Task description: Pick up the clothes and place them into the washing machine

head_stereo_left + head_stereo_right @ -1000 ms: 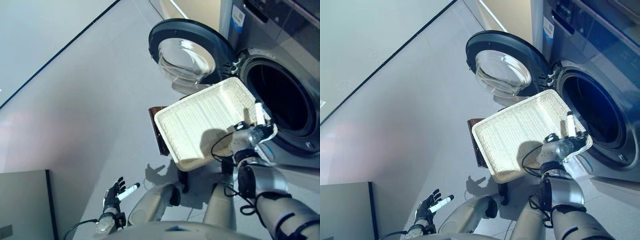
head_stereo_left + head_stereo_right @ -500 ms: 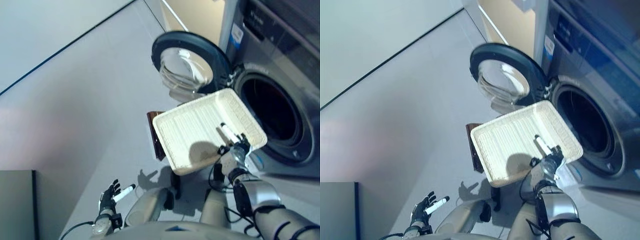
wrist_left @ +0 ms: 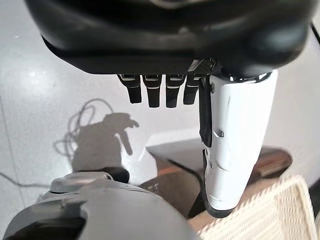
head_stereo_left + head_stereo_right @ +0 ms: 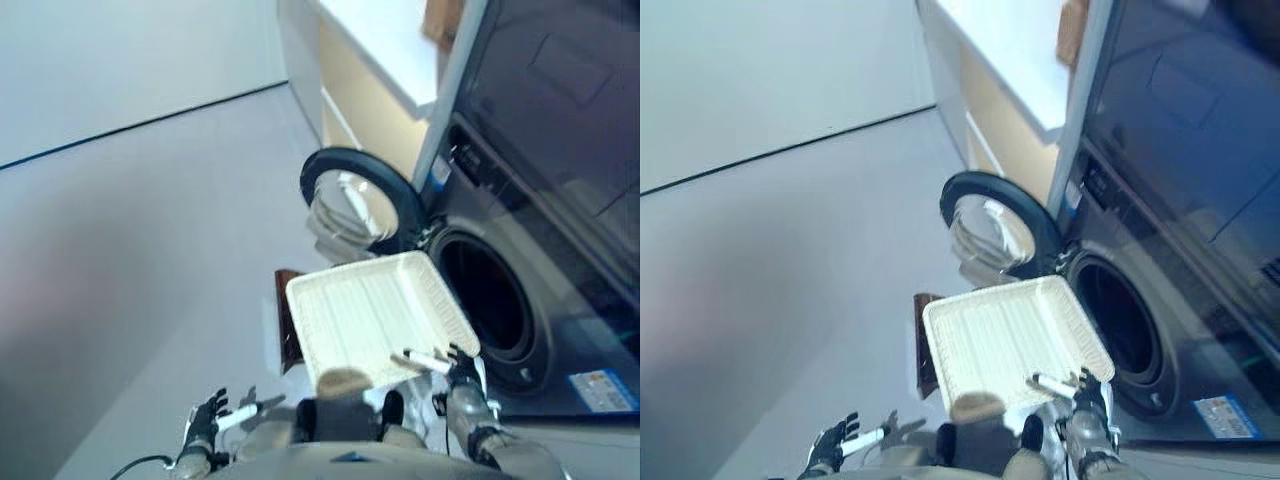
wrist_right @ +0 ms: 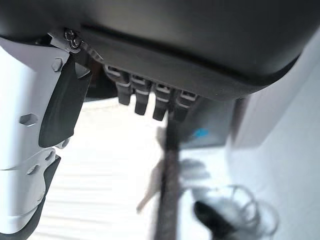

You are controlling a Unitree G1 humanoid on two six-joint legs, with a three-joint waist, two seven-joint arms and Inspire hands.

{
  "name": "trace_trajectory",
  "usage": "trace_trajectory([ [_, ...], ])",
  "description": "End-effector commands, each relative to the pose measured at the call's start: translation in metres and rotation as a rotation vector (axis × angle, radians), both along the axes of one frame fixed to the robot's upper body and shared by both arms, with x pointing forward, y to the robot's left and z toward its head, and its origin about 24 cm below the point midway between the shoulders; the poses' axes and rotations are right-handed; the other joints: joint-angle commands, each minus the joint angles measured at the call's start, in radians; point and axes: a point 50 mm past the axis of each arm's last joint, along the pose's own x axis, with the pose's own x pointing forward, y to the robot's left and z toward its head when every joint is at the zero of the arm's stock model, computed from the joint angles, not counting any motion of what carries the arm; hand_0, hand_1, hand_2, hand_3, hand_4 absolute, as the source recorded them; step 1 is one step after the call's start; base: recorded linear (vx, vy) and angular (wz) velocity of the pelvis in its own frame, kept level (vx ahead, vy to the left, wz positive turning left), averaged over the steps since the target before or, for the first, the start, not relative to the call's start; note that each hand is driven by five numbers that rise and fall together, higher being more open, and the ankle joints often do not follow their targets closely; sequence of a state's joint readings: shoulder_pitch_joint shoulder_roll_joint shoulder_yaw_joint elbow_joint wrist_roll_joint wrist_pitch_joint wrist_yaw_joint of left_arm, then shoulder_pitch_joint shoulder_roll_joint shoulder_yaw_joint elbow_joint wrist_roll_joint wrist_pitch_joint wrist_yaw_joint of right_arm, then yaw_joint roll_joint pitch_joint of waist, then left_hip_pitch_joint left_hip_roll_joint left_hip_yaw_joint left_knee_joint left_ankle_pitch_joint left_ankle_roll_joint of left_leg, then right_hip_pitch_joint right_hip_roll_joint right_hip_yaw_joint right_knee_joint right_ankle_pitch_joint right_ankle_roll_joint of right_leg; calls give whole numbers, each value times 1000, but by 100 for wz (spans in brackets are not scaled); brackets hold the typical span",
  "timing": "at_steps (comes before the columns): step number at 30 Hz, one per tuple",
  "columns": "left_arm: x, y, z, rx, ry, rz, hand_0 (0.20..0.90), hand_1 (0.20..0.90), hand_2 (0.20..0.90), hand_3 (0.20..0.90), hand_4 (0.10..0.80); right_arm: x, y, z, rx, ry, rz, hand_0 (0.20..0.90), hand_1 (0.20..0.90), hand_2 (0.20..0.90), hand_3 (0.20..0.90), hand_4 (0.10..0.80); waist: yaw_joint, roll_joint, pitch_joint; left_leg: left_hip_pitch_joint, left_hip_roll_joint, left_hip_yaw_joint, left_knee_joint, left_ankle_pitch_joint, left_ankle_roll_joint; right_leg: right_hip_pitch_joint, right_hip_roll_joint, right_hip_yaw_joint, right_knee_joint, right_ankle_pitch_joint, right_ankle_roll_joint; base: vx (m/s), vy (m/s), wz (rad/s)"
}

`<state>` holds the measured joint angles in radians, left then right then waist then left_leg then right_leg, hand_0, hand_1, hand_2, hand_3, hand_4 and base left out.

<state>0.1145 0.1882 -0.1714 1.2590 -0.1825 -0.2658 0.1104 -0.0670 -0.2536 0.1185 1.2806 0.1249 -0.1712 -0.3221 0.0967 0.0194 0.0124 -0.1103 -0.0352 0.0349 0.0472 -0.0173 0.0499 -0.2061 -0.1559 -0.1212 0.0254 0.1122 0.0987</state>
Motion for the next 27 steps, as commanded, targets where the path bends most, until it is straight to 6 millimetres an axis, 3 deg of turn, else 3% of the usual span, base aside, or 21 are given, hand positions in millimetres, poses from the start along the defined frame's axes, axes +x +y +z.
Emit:
trace_trajectory([
  [1,-9,1,-2,1,45,-57,900,900,900,900,800,-5,-2,0,-59,49,177,900,900,900,900,800,9,-1,-24,-35,13,8,-16,50,-82,87,35,10,-3,-46,-7,8,-32,-9],
  [4,-11,3,-3,-7,71,-82,900,900,900,900,800,-43,2,-11,-34,177,216,900,900,900,900,800,-8,-14,-50,1,18,22,-40,53,-85,110,39,18,-28,-32,-2,-4,-14,-11],
  [5,-12,3,-3,-7,71,-82,900,900,900,900,800,-43,2,-11,-34,177,216,900,900,900,900,800,-7,-14,-50,2,18,22,-41,53,-85,111,39,18,-29,-32,-2,-4,-21,-11],
  [6,-13,4,-3,-11,81,-70,900,900,900,900,800,-64,3,-15,-7,233,184,900,900,900,900,800,-15,-20,-64,23,21,28,-53,57,-88,127,41,21,-40,-31,-1,0,-14,-10],
  [7,-13,4,-3,-11,81,-70,900,900,900,900,800,-64,3,-15,-7,233,184,900,900,900,900,800,-15,-20,-64,23,21,28,-53,58,-88,127,41,21,-40,-31,-1,2,-28,-15],
  [13,-16,6,-4,-5,115,-83,900,900,900,900,800,-109,3,-20,23,362,86,900,900,900,900,800,-48,-26,-91,106,33,36,-107,75,-90,186,51,24,-27,-49,-1,22,-22,-7],
  [17,-17,5,-4,-4,126,-89,900,900,900,900,800,-113,0,-20,20,370,53,900,900,900,900,800,-54,-24,-100,124,34,39,-103,70,-87,204,53,21,-23,-53,-1,38,-19,1],
  [27,-18,10,-4,25,146,-116,900,900,900,900,800,-94,9,-20,31,296,91,900,900,900,900,800,-64,-26,-115,142,46,40,-96,64,-89,217,61,28,-18,-64,-4,0,0,0],
])
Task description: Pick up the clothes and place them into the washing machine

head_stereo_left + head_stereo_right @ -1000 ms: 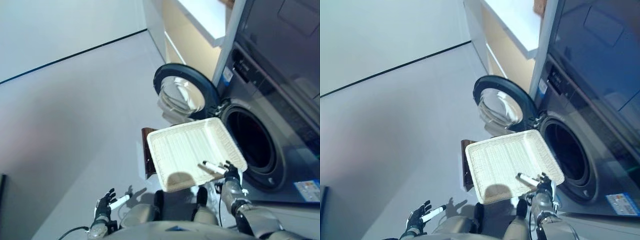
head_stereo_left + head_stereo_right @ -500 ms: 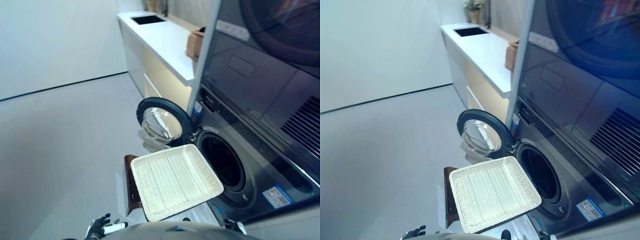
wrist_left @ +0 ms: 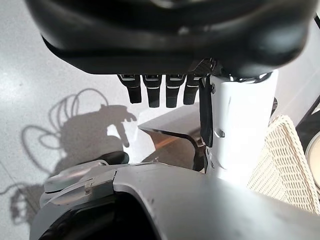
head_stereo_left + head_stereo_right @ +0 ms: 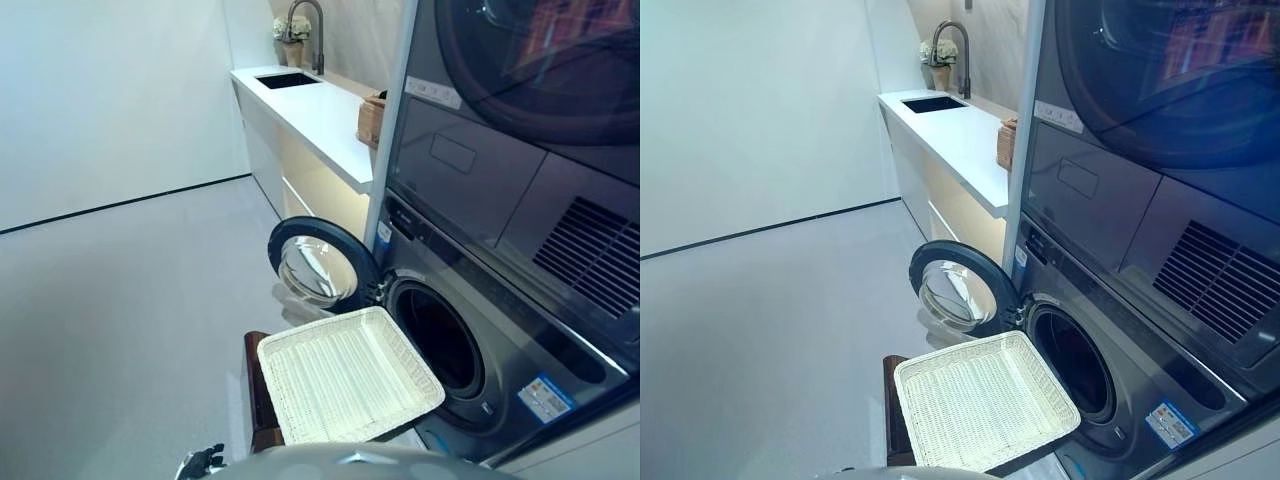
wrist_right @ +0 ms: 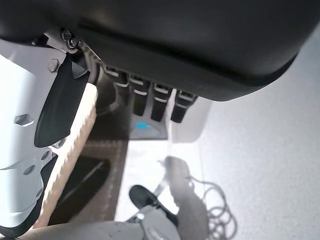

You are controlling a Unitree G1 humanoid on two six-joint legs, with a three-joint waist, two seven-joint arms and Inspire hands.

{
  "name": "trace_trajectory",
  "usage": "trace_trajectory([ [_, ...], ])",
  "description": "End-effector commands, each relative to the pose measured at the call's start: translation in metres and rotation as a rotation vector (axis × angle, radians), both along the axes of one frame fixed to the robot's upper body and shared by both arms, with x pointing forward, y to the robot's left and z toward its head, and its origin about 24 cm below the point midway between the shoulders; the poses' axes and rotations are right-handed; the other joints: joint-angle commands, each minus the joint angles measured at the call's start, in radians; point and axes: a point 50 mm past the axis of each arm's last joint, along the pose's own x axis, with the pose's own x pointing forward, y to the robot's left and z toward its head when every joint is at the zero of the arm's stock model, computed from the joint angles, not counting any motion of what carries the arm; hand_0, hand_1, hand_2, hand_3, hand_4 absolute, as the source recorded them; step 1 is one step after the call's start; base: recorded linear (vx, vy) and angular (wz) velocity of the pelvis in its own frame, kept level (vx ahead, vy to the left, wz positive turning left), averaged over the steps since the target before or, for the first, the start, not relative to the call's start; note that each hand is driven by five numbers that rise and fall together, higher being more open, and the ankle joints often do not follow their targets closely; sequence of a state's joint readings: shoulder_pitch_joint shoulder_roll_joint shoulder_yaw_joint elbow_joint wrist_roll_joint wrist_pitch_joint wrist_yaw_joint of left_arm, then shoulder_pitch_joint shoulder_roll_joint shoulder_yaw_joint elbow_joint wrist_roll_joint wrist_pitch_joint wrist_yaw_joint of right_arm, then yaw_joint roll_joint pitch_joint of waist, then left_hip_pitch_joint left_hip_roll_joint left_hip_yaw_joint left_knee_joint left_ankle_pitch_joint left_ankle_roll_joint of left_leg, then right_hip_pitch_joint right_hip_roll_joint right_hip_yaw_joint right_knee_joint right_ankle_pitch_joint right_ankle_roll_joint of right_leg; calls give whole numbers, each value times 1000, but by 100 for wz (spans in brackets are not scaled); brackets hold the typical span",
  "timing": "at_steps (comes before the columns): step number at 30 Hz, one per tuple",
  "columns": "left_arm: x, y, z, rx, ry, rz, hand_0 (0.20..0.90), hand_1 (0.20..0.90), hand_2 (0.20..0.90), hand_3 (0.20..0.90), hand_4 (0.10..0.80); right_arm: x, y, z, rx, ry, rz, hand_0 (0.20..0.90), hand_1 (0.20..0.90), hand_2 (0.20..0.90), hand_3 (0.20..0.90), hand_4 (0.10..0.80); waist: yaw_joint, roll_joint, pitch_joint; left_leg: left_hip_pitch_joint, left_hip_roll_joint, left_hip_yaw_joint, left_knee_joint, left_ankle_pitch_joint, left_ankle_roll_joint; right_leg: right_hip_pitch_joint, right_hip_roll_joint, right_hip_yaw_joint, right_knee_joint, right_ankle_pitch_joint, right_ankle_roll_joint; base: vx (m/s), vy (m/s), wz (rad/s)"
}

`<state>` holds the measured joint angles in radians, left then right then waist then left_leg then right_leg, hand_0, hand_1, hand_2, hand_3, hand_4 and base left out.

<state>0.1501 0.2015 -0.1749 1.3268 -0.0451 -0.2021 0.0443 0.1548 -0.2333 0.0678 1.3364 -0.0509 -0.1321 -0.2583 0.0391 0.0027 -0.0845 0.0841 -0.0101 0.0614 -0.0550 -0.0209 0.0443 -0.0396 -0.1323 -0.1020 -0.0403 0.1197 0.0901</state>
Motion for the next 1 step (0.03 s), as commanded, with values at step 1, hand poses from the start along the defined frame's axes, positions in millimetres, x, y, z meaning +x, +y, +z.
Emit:
trace_trajectory([
  [1,18,7,2,37,-48,19,900,900,900,900,800,13,6,-1,6,-42,38,900,900,900,900,800,-6,-10,-18,-53,22,12,6,68,-83,50,37,8,48,-72,4,0,0,0],
])
